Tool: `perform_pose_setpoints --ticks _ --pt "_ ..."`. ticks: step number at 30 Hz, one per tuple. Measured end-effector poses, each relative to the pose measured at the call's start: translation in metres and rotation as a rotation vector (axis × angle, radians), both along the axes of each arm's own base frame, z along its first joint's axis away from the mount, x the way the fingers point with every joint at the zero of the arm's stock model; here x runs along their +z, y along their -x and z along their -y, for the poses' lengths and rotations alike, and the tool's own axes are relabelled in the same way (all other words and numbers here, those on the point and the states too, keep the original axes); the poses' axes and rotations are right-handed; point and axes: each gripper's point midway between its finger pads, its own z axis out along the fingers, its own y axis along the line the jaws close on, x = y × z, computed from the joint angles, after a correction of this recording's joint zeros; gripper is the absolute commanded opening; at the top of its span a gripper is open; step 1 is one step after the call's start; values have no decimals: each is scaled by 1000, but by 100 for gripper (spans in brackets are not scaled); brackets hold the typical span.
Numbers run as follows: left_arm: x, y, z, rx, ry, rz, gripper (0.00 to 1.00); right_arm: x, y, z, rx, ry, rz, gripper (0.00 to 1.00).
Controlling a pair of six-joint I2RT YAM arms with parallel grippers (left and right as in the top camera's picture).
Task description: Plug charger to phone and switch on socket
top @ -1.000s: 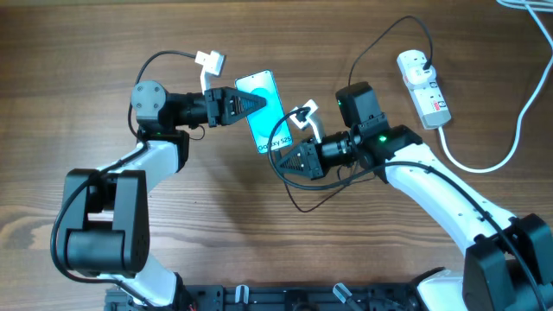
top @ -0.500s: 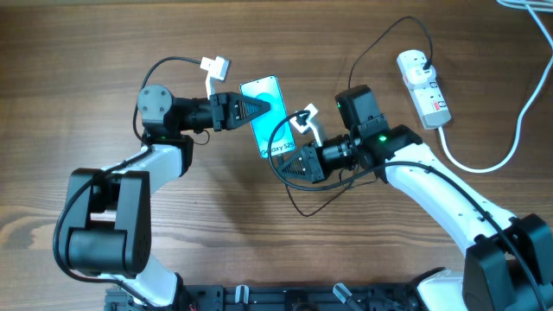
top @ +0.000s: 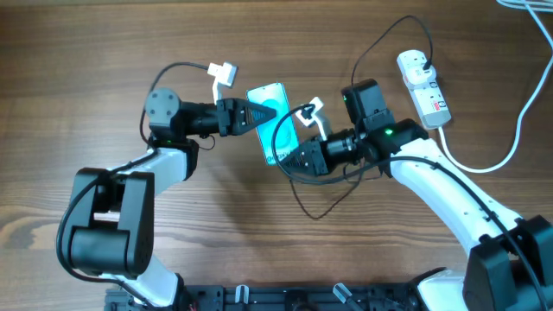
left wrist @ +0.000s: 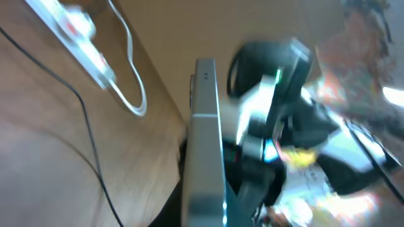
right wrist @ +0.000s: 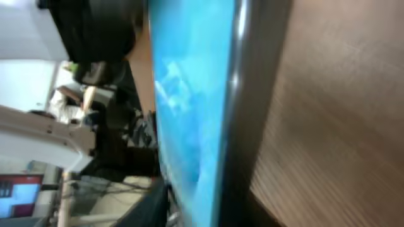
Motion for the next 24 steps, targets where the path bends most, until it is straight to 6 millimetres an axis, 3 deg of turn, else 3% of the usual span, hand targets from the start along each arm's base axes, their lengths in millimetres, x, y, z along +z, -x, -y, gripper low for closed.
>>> perform_pose_setpoints --ticks 4,6,9,11,15,18,20,24 --pt "-9 19 2 -86 -15 -28 4 6 -10 4 -32 13 11 62" --pt "-10 16 -4 -75 -17 -34 4 2 -9 8 -47 34 -18 71" --pt "-9 12 -8 -54 -15 -37 4 0 -5 11 -52 49 -41 94" --pt "-9 7 -6 -27 -11 -61 4 8 -6 15 -68 50 -19 99" --pt "-14 -12 -6 51 -12 -192 4 48 -5 35 -137 41 117 99" --pt "-4 -33 -1 94 -16 -245 4 75 6 53 -209 83 222 99" --pt "9 -45 10 90 -29 -248 4 84 12 67 -266 137 273 99" --pt "7 -43 39 48 -106 -318 4 86 18 89 -350 231 321 99"
